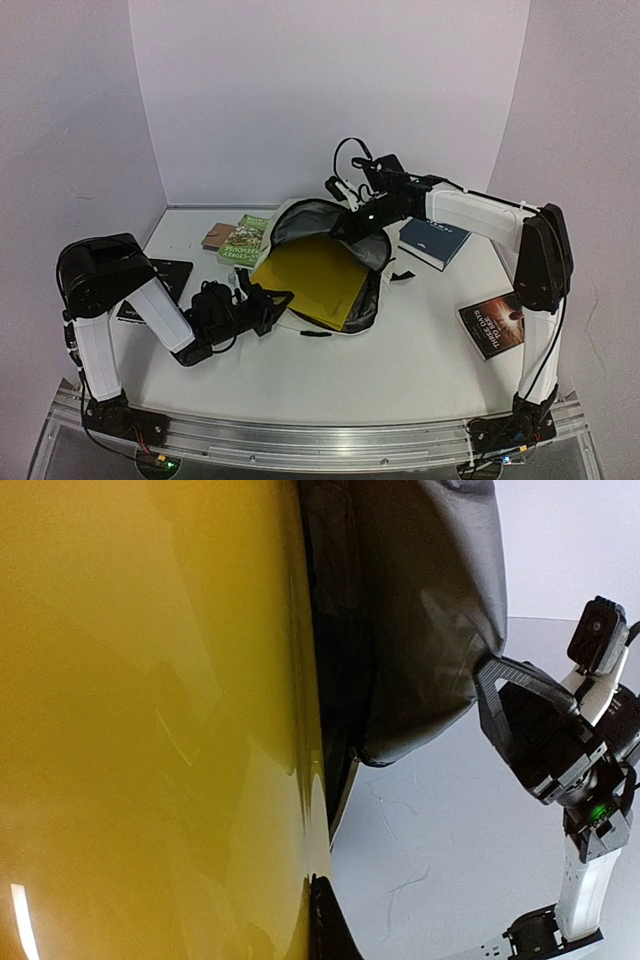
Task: Pack the student bag
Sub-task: Place the files in the student bag.
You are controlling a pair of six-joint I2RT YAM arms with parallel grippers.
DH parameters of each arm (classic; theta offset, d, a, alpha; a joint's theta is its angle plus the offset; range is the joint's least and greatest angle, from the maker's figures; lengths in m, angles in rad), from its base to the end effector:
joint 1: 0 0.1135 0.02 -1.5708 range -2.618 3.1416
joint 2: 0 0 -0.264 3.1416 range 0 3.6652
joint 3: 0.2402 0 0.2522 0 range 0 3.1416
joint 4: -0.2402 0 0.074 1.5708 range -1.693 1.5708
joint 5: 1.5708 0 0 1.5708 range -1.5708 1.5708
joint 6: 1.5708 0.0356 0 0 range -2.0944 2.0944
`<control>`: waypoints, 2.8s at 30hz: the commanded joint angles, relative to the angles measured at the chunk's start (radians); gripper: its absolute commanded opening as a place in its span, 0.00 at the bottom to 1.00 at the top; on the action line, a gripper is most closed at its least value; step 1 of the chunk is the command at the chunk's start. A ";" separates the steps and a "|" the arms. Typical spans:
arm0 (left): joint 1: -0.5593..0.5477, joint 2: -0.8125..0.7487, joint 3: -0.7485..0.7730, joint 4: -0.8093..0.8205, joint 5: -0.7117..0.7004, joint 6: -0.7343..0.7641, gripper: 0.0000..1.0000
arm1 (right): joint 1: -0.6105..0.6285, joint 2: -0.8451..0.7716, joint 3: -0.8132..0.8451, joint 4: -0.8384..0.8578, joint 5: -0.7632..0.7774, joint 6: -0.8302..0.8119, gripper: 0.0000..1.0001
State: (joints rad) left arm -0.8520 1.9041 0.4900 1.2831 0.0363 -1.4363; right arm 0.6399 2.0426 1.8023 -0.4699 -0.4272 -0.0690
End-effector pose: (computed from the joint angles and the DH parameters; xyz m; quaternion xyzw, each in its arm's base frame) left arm 0.2048 -0.2360 0.1161 -0.2050 0.7233 -0.6058 0.2604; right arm 0.3705 0.2942 0.2793 -0.3912 0.8023 0.2996 0.3369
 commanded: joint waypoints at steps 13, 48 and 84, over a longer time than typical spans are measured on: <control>-0.095 -0.093 0.035 0.219 -0.173 0.051 0.00 | 0.005 -0.001 0.144 0.019 0.334 0.157 0.00; -0.025 0.124 0.213 0.220 -0.041 0.047 0.00 | 0.036 -0.072 0.117 -0.042 -0.065 0.053 0.00; 0.088 0.029 0.211 -0.319 -0.071 -0.003 0.00 | 0.118 0.036 0.308 -0.239 -0.003 -0.275 0.00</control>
State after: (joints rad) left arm -0.7837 2.0467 0.7159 1.1572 0.0676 -1.4619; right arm 0.7226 2.0883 2.0666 -0.7232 -0.4173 -0.2349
